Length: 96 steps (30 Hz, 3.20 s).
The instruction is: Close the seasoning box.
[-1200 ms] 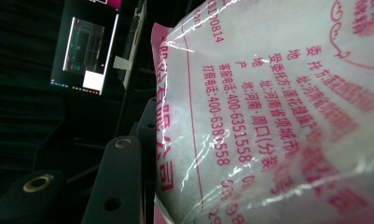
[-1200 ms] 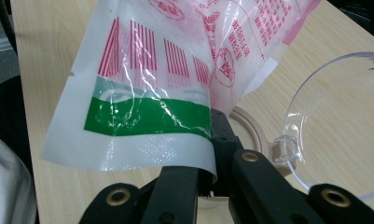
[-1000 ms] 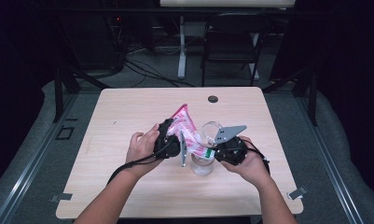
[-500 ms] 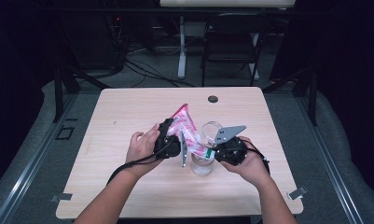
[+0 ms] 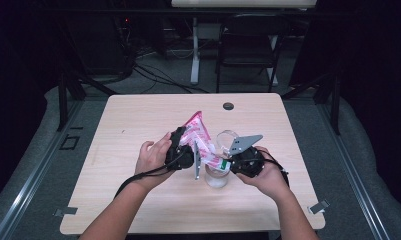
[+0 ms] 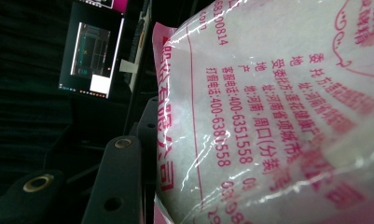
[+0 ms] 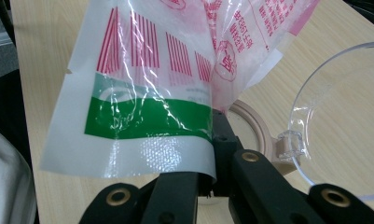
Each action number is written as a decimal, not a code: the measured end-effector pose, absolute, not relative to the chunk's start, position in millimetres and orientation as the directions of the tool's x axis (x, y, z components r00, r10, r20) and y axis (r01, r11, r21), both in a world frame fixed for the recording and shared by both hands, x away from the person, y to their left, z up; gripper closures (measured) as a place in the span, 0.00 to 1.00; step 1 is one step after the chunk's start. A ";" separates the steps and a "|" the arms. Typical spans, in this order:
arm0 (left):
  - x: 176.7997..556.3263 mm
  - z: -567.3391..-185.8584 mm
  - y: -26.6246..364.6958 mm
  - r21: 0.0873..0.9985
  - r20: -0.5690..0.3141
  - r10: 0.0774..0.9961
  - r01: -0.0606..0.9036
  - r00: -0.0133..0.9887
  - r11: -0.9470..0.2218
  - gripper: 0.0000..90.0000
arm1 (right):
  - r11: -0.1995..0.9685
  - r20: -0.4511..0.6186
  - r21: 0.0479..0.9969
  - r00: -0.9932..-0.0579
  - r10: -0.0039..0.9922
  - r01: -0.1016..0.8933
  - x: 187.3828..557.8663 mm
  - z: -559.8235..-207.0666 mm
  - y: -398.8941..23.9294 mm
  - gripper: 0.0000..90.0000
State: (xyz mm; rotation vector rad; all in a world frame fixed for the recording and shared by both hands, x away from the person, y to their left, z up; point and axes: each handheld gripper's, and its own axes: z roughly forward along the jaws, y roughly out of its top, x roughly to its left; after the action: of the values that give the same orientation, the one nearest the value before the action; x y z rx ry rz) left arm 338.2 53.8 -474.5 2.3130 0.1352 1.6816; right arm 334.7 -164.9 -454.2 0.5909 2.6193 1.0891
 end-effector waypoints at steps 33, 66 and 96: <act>337.8 -479.8 52.4 0.257 0.927 0.217 -0.096 0.306 -0.962 0.65 | 0.631 -0.056 0.718 -0.880 0.471 0.292 339.4 -463.9 -165.1 1.00; 334.7 -476.5 49.8 0.248 0.935 0.206 -0.115 0.289 -0.962 0.66 | 0.630 -0.059 0.719 -0.878 0.476 0.293 340.1 -463.1 -168.7 1.00; 332.3 -473.8 48.9 0.222 0.944 0.182 -0.124 0.274 -0.967 0.66 | 0.633 -0.065 0.718 -0.876 0.477 0.291 340.0 -463.2 -168.4 1.00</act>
State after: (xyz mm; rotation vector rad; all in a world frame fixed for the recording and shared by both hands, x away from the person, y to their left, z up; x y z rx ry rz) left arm 332.3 48.9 -473.8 2.2930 0.0532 1.7524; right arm 340.0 -168.4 -463.2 0.6257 2.6069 1.0808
